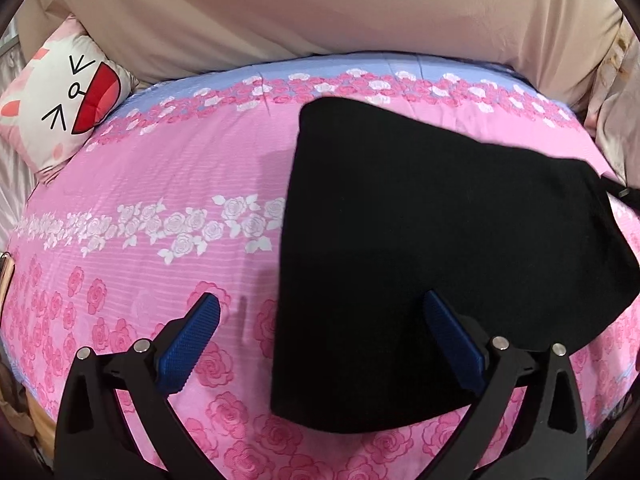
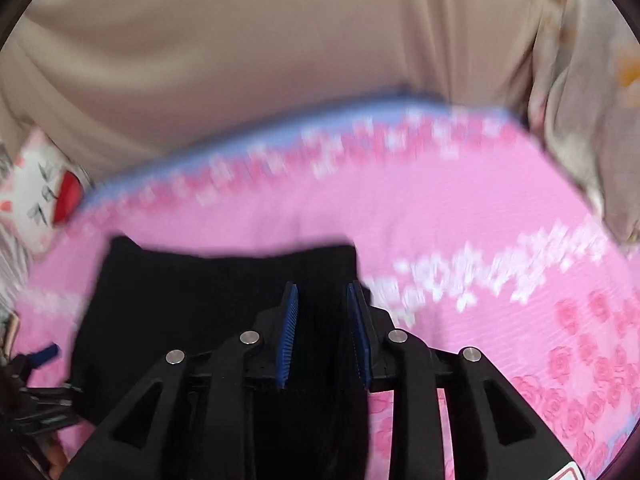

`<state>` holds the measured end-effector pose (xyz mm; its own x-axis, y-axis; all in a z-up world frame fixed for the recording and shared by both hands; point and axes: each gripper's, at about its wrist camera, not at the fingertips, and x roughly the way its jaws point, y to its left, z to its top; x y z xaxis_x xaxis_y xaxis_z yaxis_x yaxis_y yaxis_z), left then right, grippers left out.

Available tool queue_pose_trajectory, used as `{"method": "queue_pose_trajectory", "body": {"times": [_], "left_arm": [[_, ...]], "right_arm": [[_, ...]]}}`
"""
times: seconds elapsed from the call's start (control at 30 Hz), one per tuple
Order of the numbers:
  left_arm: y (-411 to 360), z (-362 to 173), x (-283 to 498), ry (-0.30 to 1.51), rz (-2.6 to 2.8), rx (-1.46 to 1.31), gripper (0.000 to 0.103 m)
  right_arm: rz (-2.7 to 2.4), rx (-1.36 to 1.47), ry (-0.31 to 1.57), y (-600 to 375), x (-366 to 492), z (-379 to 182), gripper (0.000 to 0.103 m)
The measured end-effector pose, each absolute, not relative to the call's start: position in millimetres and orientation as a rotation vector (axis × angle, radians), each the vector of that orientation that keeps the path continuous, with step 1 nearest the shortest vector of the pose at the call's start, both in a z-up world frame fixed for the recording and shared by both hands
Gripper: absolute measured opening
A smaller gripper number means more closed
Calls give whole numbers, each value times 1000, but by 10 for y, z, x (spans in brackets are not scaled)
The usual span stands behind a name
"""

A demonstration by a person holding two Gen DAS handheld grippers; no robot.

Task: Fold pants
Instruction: 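Grasp the folded pants edge with the right gripper and square it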

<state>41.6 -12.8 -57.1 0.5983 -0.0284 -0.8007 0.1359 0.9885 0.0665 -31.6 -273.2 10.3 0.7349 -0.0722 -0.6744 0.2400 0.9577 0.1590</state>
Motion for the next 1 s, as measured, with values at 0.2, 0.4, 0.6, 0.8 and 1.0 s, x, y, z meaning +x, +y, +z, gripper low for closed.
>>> {"method": "queue_pose_trajectory", "body": {"times": [0.2, 0.4, 0.6, 0.8, 1.0], "left_arm": [[202, -433, 360, 893, -37, 89, 98], [607, -429, 346, 914, 30, 40, 98], [870, -444, 343, 918, 56, 17, 98], [853, -478, 385, 925, 19, -7, 98], [485, -452, 386, 917, -49, 31, 98]], "right_arm": [[205, 126, 787, -1630, 27, 260, 10], [296, 22, 893, -712, 1068, -110, 10], [221, -54, 909, -503, 1282, -261, 6], [61, 0, 912, -1246, 565, -343, 10], [-30, 151, 806, -1931, -187, -84, 10]]}}
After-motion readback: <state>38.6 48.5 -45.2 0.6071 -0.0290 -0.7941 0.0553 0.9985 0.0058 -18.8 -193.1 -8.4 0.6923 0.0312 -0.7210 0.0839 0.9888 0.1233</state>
